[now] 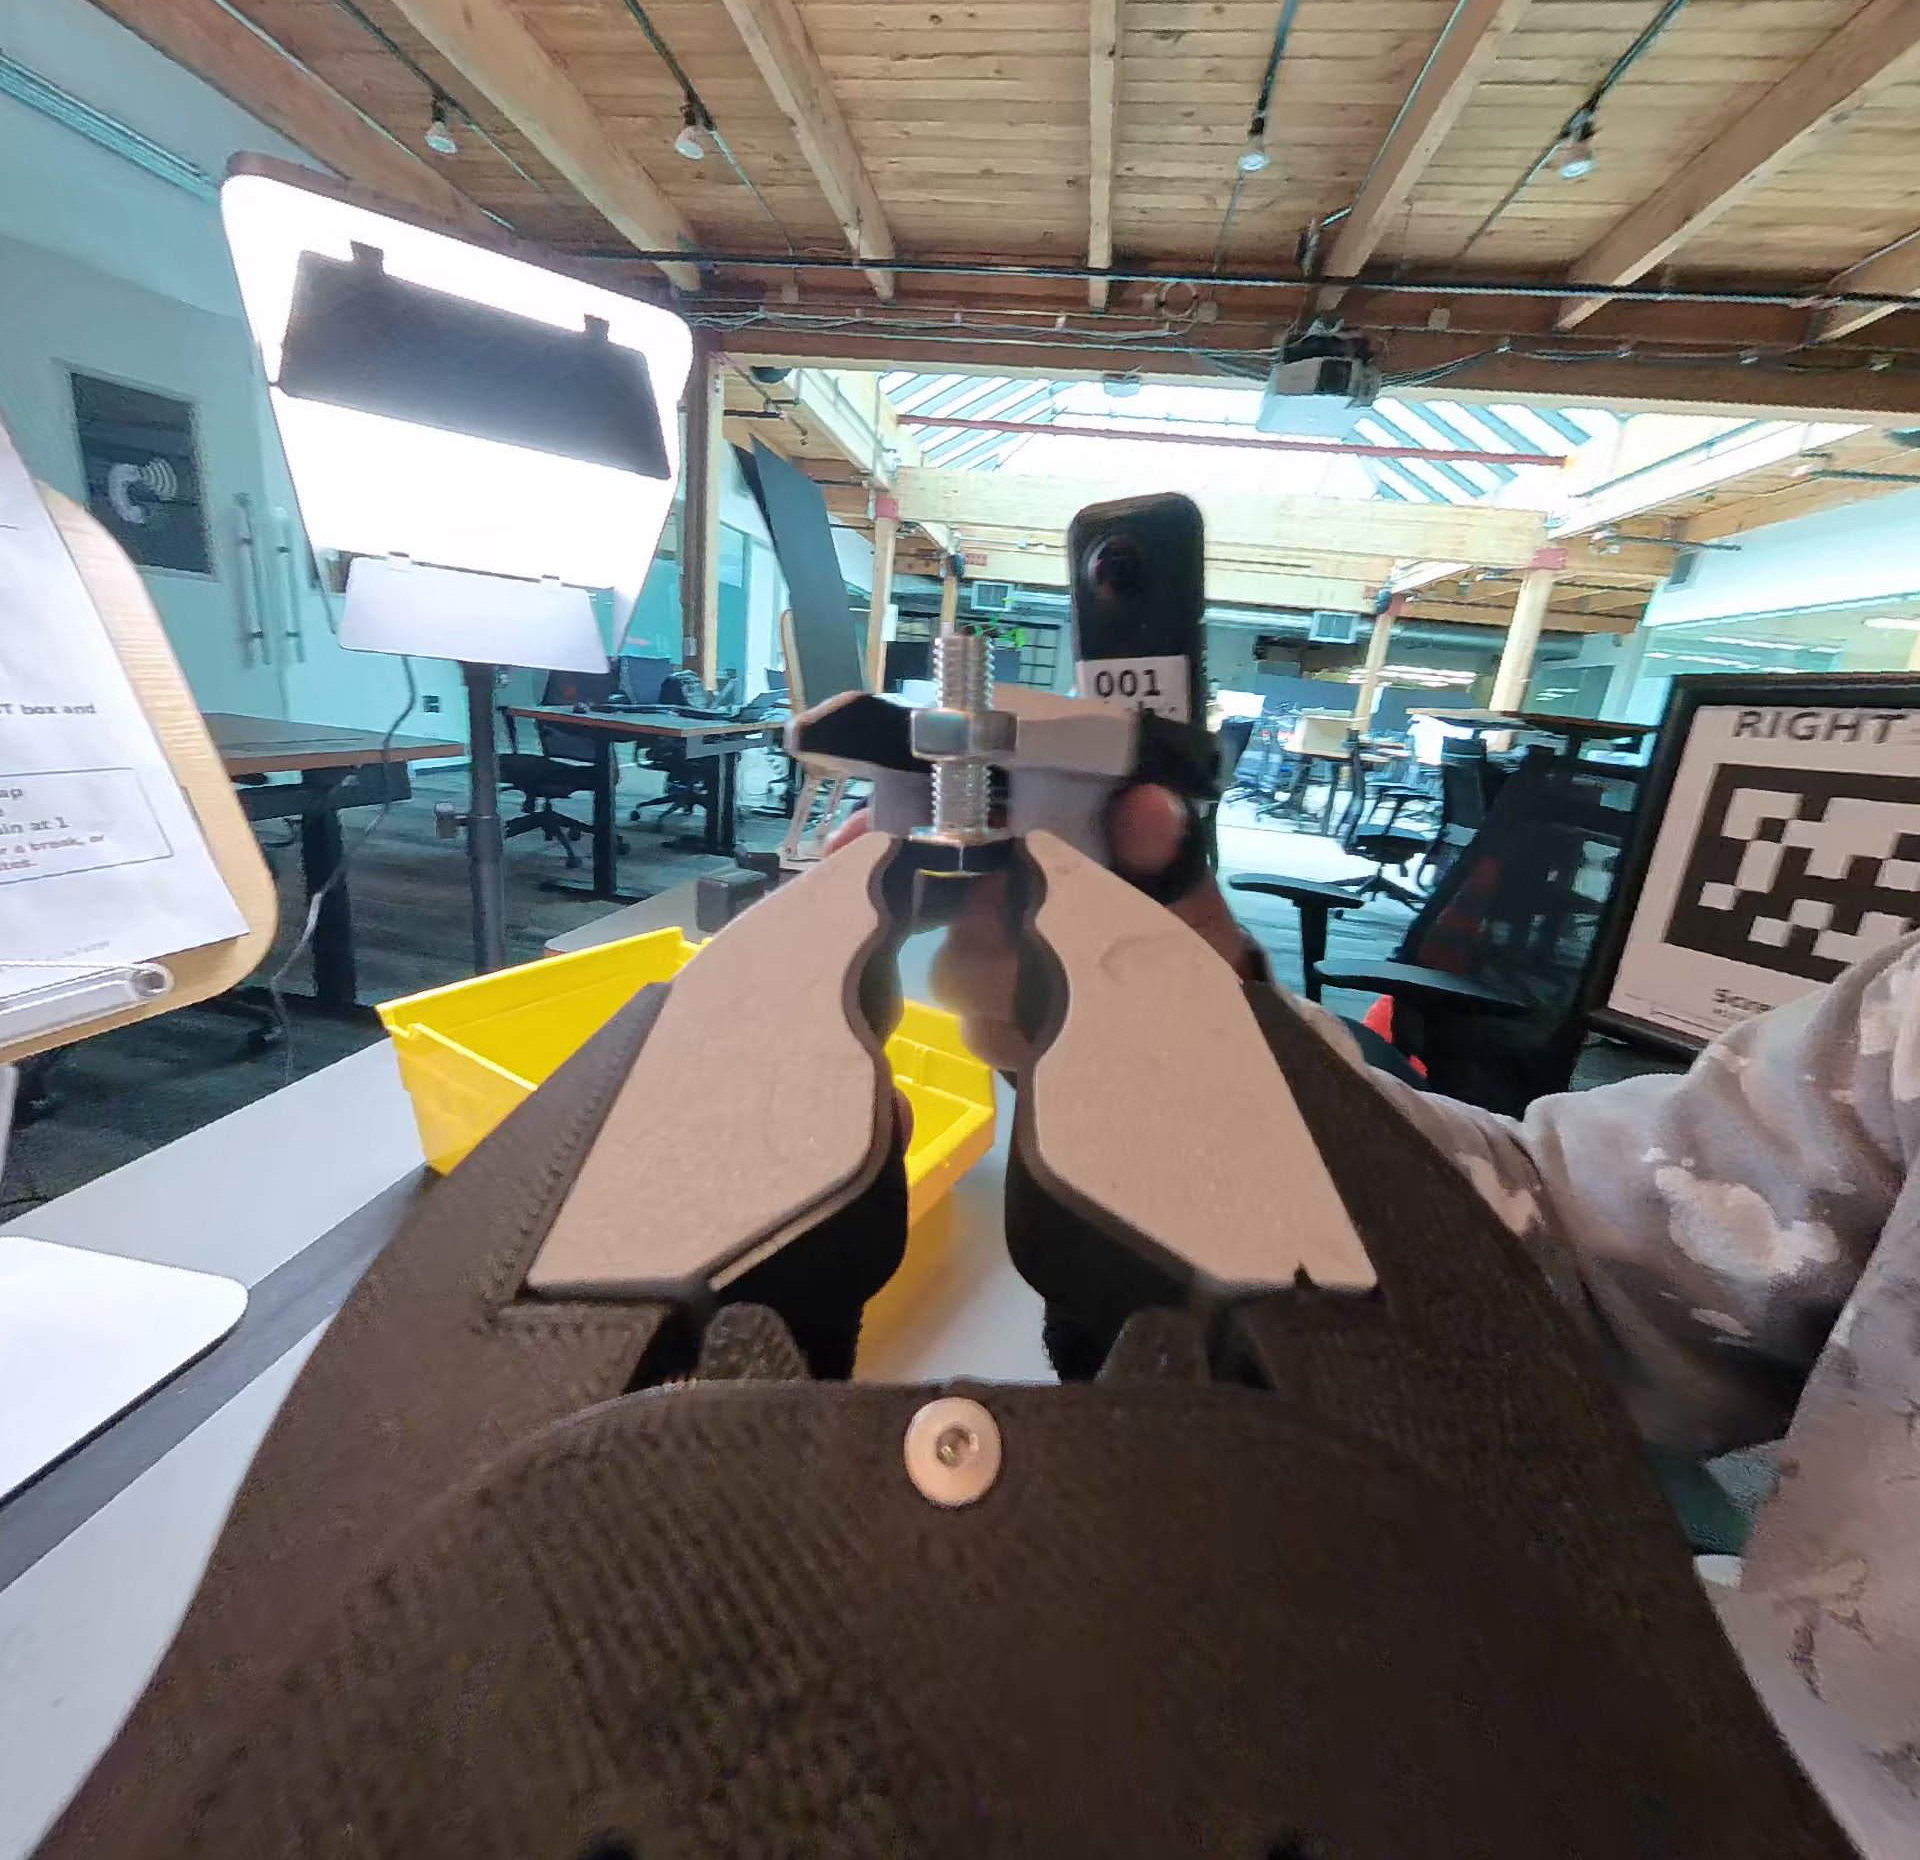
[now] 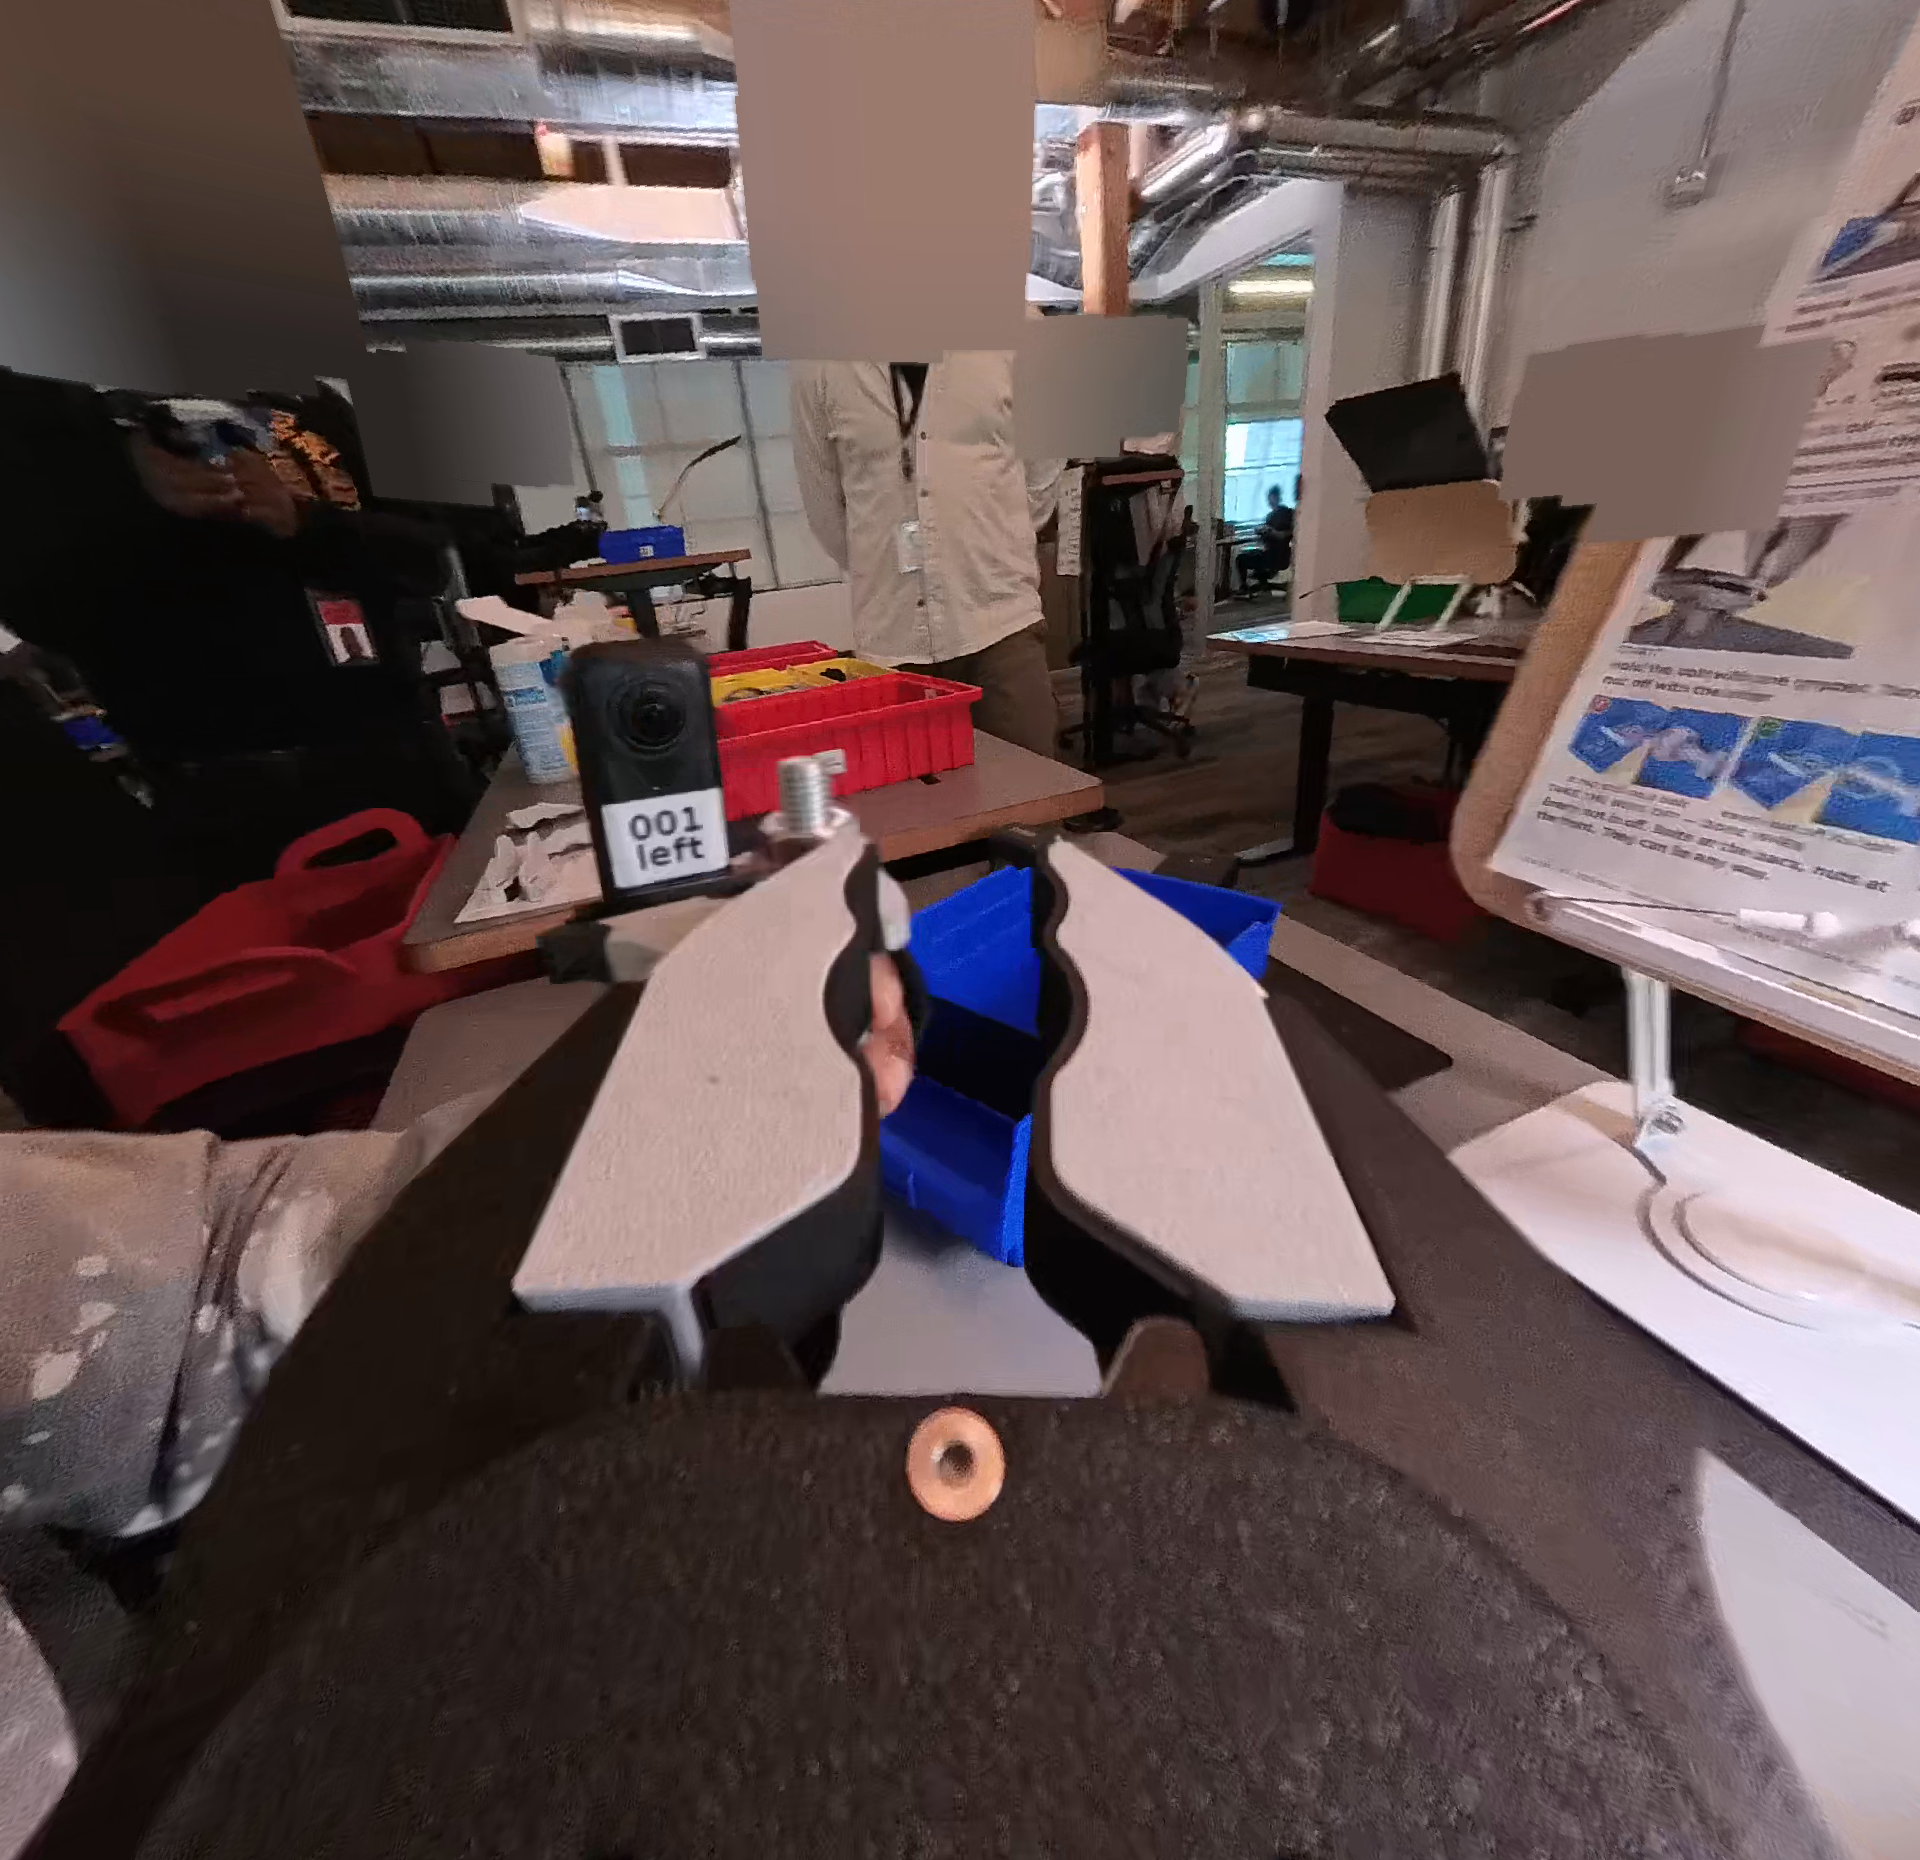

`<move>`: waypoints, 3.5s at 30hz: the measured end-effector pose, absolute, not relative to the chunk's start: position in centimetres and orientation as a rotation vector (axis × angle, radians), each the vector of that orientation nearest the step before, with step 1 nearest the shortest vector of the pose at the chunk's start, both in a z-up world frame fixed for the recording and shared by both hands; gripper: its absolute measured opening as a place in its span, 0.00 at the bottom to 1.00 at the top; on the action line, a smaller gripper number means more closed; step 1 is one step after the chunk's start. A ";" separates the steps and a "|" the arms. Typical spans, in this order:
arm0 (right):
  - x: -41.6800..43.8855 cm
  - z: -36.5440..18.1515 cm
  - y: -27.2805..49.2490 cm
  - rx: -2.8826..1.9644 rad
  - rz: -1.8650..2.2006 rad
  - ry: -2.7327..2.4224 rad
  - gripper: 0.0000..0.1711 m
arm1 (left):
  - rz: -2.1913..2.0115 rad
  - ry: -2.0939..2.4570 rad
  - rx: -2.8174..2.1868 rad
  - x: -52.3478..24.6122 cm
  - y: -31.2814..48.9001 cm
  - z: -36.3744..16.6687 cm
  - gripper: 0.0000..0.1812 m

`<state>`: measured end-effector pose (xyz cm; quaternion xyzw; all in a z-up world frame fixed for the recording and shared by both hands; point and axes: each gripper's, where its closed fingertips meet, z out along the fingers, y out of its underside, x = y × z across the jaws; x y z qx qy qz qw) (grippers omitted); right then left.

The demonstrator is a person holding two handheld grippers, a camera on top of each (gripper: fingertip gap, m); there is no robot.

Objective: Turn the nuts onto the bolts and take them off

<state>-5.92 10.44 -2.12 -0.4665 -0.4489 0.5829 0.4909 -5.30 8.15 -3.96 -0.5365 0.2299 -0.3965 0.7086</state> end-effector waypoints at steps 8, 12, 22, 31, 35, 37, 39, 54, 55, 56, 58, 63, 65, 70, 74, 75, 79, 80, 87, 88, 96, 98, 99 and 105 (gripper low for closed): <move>-5.9 -1.7 9.3 -1.088 1.414 -1.129 0.26 | -0.866 0.506 -1.216 -5.2 8.4 -4.2 0.10; -5.6 -2.1 11.5 -1.160 1.358 -1.045 0.14 | -0.894 0.513 -1.198 -5.2 8.0 -3.9 0.10; -6.2 -2.1 9.6 -1.106 1.405 -1.126 0.26 | -0.869 0.503 -1.218 -5.1 8.3 -4.2 0.10; -5.7 -1.6 10.0 -1.105 1.425 -1.092 0.24 | -0.869 0.505 -1.201 -5.3 8.1 -3.8 0.10; -6.2 -1.9 9.1 -1.098 1.429 -1.127 0.27 | -0.867 0.520 -1.202 -5.0 8.0 -3.9 0.10; -6.1 -1.9 9.5 -1.108 1.441 -1.110 0.24 | -0.867 0.507 -1.198 -5.2 8.0 -3.8 0.10; -5.7 -1.7 11.1 -1.136 1.410 -1.019 0.11 | -0.878 0.515 -1.192 -5.3 7.9 -3.6 0.10; -5.2 -1.4 11.1 -1.136 1.418 -1.026 0.15 | -0.859 0.530 -1.185 -5.0 7.5 -3.4 0.10; -5.2 -1.2 10.6 -1.122 1.431 -1.040 0.18 | -0.861 0.525 -1.187 -5.0 7.6 -3.4 0.10; -5.3 -1.1 10.0 -1.102 1.444 -1.060 0.21 | -0.857 0.521 -1.189 -5.1 7.7 -3.5 0.10; -5.6 -1.0 9.0 -1.077 1.453 -1.097 0.26 | -0.855 0.520 -1.196 -5.1 7.9 -3.6 0.10; -5.4 -1.4 11.2 -1.144 1.393 -1.011 0.11 | -0.877 0.533 -1.182 -4.9 7.5 -3.4 0.10; -5.0 -1.2 11.7 -1.142 1.405 -0.992 0.11 | -0.854 0.536 -1.182 -4.9 7.4 -3.3 0.10; -5.7 -1.1 8.9 -1.086 1.441 -1.100 0.27 | -0.848 0.522 -1.196 -4.9 7.8 -3.6 0.10; -5.8 -1.2 9.2 -1.098 1.449 -1.087 0.23 | -0.848 0.518 -1.187 -5.0 7.7 -3.4 0.10; -5.6 -1.1 10.1 -1.123 1.435 -1.037 0.13 | -0.865 0.525 -1.176 -5.0 7.4 -3.3 0.10; -5.1 -0.9 10.6 -1.115 1.424 -1.022 0.16 | -0.842 0.525 -1.181 -5.0 7.4 -3.1 0.10; -5.2 -0.7 10.1 -1.096 1.437 -1.036 0.19 | -0.839 0.522 -1.184 -5.0 7.5 -3.2 0.10; -5.6 -0.9 9.1 -1.083 1.460 -1.077 0.24 | -0.825 0.518 -1.196 -4.8 7.7 -3.5 0.10; -5.4 -0.9 10.0 -1.110 1.449 -1.031 0.15 | -0.841 0.525 -1.184 -4.9 7.5 -3.3 0.10; -5.5 -0.6 8.6 -1.061 1.455 -1.084 0.26 | -0.816 0.521 -1.191 -4.9 7.7 -3.5 0.10; -5.6 -0.6 8.5 -1.062 1.452 -1.086 0.26 | -0.812 0.532 -1.188 -4.6 7.6 -3.4 0.10; -5.6 -0.6 8.7 -1.066 1.447 -1.079 0.25 | -0.810 0.529 -1.188 -4.6 7.6 -3.4 0.10; -4.6 -0.2 10.7 -1.096 1.440 -0.987 0.18 | -0.820 0.528 -1.183 -4.8 7.5 -3.2 0.10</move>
